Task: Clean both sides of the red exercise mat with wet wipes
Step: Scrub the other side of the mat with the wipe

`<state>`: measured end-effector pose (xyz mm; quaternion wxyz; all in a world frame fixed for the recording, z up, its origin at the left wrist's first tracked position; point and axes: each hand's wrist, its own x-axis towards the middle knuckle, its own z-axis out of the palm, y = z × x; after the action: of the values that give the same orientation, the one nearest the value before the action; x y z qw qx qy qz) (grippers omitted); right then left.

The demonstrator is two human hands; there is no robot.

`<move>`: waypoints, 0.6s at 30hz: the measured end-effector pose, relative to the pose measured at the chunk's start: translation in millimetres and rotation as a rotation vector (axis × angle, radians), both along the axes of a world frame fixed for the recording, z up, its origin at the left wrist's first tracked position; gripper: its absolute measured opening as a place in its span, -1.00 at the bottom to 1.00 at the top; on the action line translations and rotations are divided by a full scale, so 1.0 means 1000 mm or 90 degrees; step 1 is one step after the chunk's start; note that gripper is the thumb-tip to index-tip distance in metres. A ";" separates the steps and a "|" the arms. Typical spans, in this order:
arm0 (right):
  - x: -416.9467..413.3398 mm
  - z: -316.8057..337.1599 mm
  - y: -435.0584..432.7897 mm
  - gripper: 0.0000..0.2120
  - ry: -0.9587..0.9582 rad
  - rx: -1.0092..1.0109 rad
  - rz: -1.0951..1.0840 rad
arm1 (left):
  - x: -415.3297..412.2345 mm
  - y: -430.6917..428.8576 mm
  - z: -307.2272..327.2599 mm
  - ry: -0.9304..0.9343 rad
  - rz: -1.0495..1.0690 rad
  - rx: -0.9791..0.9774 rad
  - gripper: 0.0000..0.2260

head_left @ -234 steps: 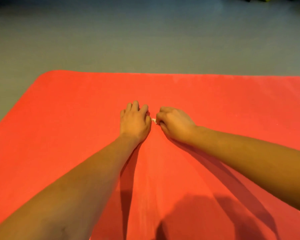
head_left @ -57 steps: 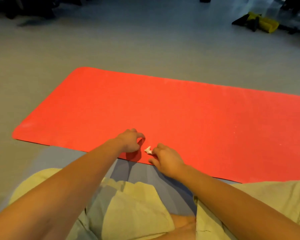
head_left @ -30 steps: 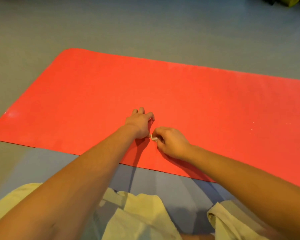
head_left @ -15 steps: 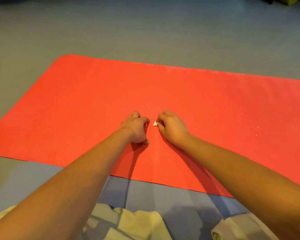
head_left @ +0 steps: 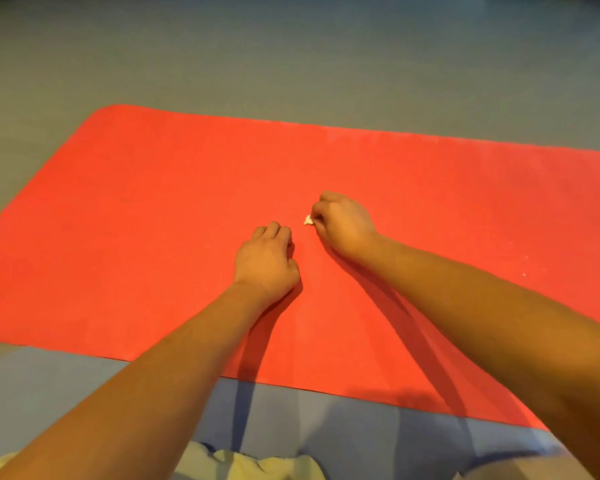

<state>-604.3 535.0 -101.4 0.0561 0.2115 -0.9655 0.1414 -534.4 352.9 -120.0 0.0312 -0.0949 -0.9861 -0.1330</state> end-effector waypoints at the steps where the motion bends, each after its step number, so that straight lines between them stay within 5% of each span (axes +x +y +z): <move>1: -0.016 0.003 -0.001 -0.84 -0.013 0.014 -0.038 | -0.002 0.001 0.001 -0.003 0.002 -0.006 -0.75; 5: -0.032 0.007 -0.007 -0.85 -0.050 0.010 -0.115 | -0.015 0.004 0.005 -0.011 -0.008 -0.036 -0.48; 12: 0.022 -0.010 0.015 -0.84 -0.001 -0.012 0.032 | -0.051 0.012 -0.011 0.029 0.041 0.018 -0.79; 18: -0.012 -0.019 0.009 -0.91 0.038 -0.061 0.015 | -0.050 0.023 -0.027 0.127 0.046 0.008 -0.72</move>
<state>-616.7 544.3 -120.7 0.0933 0.2237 -0.9530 0.1817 -584.3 375.7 -147.4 0.1348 -0.0723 -0.9799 -0.1280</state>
